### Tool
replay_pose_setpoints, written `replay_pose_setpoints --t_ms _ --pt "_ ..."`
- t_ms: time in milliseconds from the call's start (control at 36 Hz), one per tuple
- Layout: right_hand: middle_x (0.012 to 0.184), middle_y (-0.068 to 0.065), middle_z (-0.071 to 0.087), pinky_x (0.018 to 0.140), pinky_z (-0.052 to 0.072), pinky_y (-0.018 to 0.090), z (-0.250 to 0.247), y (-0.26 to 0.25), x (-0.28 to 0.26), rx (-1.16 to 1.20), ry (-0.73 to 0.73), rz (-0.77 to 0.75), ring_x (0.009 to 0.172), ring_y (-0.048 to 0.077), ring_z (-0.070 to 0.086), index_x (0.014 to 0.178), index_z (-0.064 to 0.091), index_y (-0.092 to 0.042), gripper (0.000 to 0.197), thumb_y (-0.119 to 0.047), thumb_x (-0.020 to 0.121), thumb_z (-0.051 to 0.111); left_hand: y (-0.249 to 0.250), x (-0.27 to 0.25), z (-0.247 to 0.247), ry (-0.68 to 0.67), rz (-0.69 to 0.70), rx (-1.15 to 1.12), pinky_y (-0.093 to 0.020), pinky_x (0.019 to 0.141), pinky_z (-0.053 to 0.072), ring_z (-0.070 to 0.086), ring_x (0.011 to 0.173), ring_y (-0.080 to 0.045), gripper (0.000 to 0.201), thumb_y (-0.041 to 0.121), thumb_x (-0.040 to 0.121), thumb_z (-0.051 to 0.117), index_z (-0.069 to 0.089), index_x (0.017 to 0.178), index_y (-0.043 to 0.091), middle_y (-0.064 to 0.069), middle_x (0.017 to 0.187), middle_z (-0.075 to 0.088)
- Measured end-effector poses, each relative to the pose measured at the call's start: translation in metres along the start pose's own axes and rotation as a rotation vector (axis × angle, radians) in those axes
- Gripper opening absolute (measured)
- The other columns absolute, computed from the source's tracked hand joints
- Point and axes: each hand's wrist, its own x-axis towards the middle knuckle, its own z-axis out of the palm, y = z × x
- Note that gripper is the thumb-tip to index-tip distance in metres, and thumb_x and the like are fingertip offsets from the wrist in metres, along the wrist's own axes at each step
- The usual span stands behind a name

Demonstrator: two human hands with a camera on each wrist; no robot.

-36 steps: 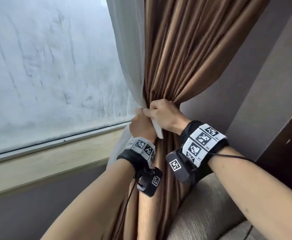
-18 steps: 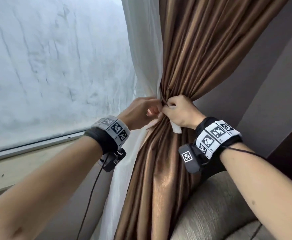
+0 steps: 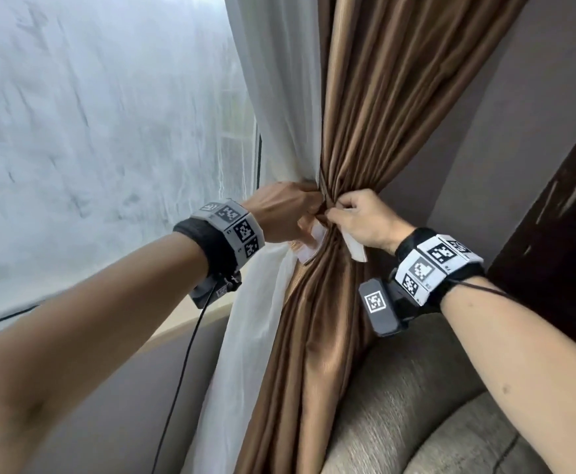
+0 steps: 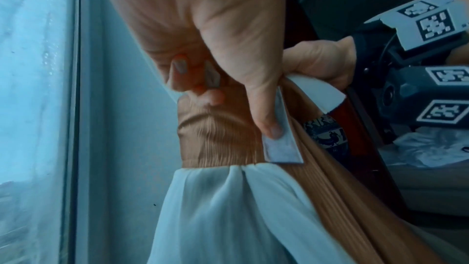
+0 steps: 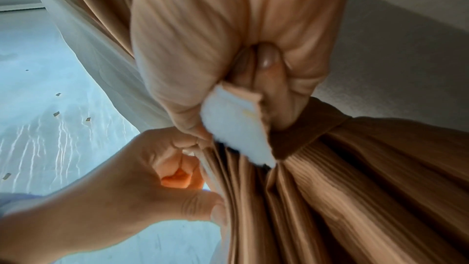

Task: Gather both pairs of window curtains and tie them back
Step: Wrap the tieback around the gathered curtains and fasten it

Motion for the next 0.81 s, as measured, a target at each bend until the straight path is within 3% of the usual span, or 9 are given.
replay_pose_setpoints --t_ms 111,167,222,361,444,500,611,722,805 --pt "0.057 0.000 0.039 0.058 0.033 0.028 0.004 -0.001 0.001 0.029 0.004 0.003 0.057 0.011 0.037 0.051 0.040 -0.019 0.043 -0.017 0.087 0.063 -0.006 0.003 0.000 -0.041 -0.005 -0.066 -0.033 0.069 0.053 0.062 0.083 -0.019 0.045 0.050 0.077 0.073 0.065 0.102 0.014 0.000 0.094 0.064" --pt "0.056 0.000 0.038 0.058 0.032 0.029 0.005 -0.002 0.000 0.029 -0.003 -0.013 0.057 0.011 0.037 0.050 0.039 -0.019 0.044 -0.017 0.088 0.062 -0.007 0.000 0.001 -0.046 -0.024 -0.126 -0.011 0.054 0.045 0.059 0.067 -0.011 0.040 0.041 0.081 0.074 0.064 0.104 0.010 -0.002 0.090 0.067" --pt "0.054 -0.002 0.037 0.055 0.032 0.029 0.008 -0.003 -0.001 0.034 -0.003 -0.024 0.054 0.009 0.036 0.051 0.039 -0.019 0.044 -0.018 0.089 0.063 -0.010 -0.002 0.002 -0.045 -0.039 -0.137 -0.006 0.044 0.037 0.051 0.055 -0.002 0.036 0.036 0.085 0.072 0.062 0.103 0.007 -0.004 0.089 0.067" --pt "0.051 -0.006 0.045 0.052 0.035 0.024 0.012 -0.008 -0.006 -0.005 -0.018 -0.037 0.048 0.005 0.043 0.060 0.048 -0.016 0.037 -0.029 0.092 0.062 -0.013 -0.009 -0.002 -0.021 -0.098 -0.198 -0.022 0.061 0.042 0.061 0.081 -0.023 0.030 0.031 0.083 0.074 0.062 0.092 0.005 -0.009 0.085 0.067" --pt "0.053 0.007 0.055 0.042 0.042 0.025 0.010 -0.009 -0.011 0.129 -0.115 0.007 0.042 0.012 0.056 0.068 0.051 -0.012 0.029 -0.021 0.094 0.060 -0.012 -0.009 -0.007 -0.091 -0.179 -0.343 -0.011 0.050 0.045 0.068 0.067 -0.022 0.030 0.030 0.082 0.076 0.056 0.079 0.008 -0.010 0.075 0.069" --pt "0.055 0.008 0.060 0.044 0.048 0.026 0.007 -0.012 -0.018 0.179 -0.131 0.026 0.047 0.017 0.064 0.071 0.052 -0.011 0.025 -0.014 0.093 0.061 -0.011 -0.008 -0.012 -0.158 -0.247 -0.496 -0.020 0.049 0.054 0.071 0.057 -0.021 0.031 0.027 0.081 0.077 0.054 0.076 0.007 -0.012 0.067 0.071" --pt "0.049 -0.005 0.063 0.056 0.060 0.034 0.005 -0.014 -0.031 0.142 -0.034 -0.007 0.058 0.018 0.071 0.084 0.053 -0.006 0.013 -0.009 0.090 0.065 -0.013 -0.005 -0.016 -0.206 -0.310 -0.584 -0.033 0.058 0.061 0.073 0.059 -0.019 0.030 0.025 0.082 0.076 0.061 0.073 0.001 -0.013 0.065 0.072" --pt "0.073 0.016 0.072 0.057 0.060 0.033 0.003 -0.015 -0.041 0.174 0.020 -0.038 0.061 0.023 0.073 0.106 0.039 -0.012 0.034 -0.004 0.086 0.066 -0.009 -0.002 -0.017 -0.202 -0.353 -0.592 -0.031 0.058 0.060 0.072 0.056 -0.017 0.028 0.025 0.080 0.078 0.066 0.070 0.002 -0.010 0.062 0.072" --pt "0.074 0.016 0.073 0.065 0.062 0.037 -0.004 -0.016 -0.042 0.121 -0.015 -0.056 0.067 0.022 0.074 0.101 0.056 -0.013 0.022 -0.002 0.084 0.066 -0.005 -0.001 -0.021 -0.215 -0.386 -0.613 -0.033 0.059 0.061 0.072 0.056 -0.019 0.028 0.022 0.076 0.080 0.070 0.074 -0.004 -0.013 0.064 0.072"
